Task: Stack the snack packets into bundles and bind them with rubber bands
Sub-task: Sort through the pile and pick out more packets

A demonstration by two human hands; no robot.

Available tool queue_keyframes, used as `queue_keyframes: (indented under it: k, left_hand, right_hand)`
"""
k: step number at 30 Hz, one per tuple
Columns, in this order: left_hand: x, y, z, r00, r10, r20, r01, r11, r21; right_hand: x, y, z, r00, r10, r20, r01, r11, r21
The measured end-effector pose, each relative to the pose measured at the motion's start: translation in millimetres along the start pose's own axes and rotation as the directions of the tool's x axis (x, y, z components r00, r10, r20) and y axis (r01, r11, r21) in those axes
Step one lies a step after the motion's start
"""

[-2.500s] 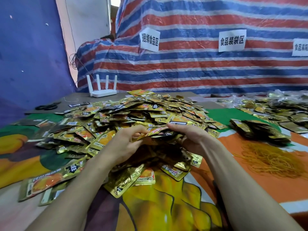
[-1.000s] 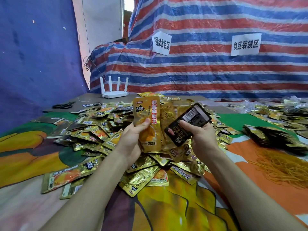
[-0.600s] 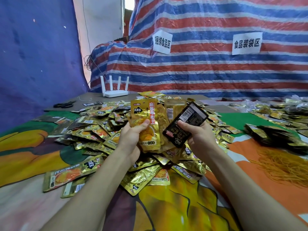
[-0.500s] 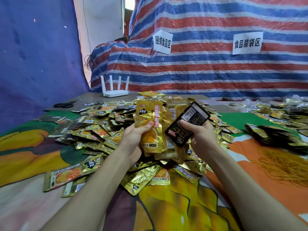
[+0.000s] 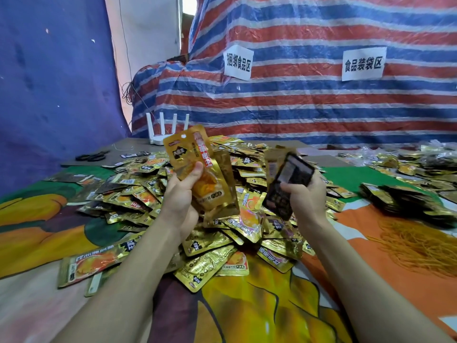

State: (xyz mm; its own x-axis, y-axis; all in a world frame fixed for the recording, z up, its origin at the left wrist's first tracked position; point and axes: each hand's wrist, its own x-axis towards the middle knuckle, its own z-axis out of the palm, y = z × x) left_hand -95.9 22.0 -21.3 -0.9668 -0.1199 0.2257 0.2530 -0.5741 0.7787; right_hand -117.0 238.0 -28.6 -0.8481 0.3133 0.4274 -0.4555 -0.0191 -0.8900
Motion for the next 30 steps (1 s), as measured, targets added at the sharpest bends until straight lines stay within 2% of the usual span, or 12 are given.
queue_keyframes:
  k: [3,7,9,12,13,15,17,19,22,25,27,30]
  left_hand:
    - [-2,2,1,0.999,-0.014,0.032,0.015,0.999,-0.029]
    - [-7,0,1,0.963,-0.243,0.118,0.257,0.958,-0.126]
    - [-10,-2,0,0.925,-0.322,0.201,0.367,0.894,-0.256]
    - [-14,-4,0,0.913,-0.326,0.247,0.408,0.772,-0.488]
    - [-12,-5,-2,0.925,-0.308,0.220,0.376,0.816,-0.439]
    - [-13,-6,3,0.961,-0.251,0.111,0.268,0.947,-0.176]
    - [-12,-11,9,0.980,-0.173,0.100,0.182,0.979,-0.087]
    - [-13,-16,15,0.991,-0.025,0.135,0.027,1.000,-0.009]
    - [-16,-22,18,0.966,0.177,0.190,-0.212,0.960,0.184]
    - [-19,-30,18,0.896,0.334,0.292,-0.437,0.778,0.451]
    - [-22,-36,19,0.891,0.283,0.354,-0.439,0.736,0.515]
    - [-26,-44,16,0.935,0.061,0.348,-0.239,0.836,0.495]
  right_hand:
    - [-11,-1,7,0.971,-0.157,0.182,0.179,0.977,-0.112]
    - [-18,-5,16,0.946,-0.296,0.129,0.303,0.952,-0.037]
    - [-18,-9,16,0.958,-0.278,0.065,0.276,0.960,0.042]
    - [-18,-11,18,0.987,-0.150,0.055,0.141,0.979,0.147]
    - [-18,-11,20,0.991,-0.111,0.071,0.097,0.980,0.173]
    - [-21,-12,24,0.993,-0.056,0.105,0.033,0.977,0.209]
    - [-25,-11,29,0.986,-0.040,0.159,0.009,0.982,0.190]
    - [-31,-8,36,0.971,-0.049,0.234,0.015,0.990,0.142]
    - [-36,-3,41,0.968,-0.042,0.247,0.004,0.989,0.150]
    - [-40,1,44,0.990,-0.030,0.141,-0.001,0.977,0.214]
    - [-43,4,45,0.996,-0.068,0.062,0.050,0.966,0.255]
    - [-50,8,47,0.989,-0.143,0.031,0.125,0.939,0.320]
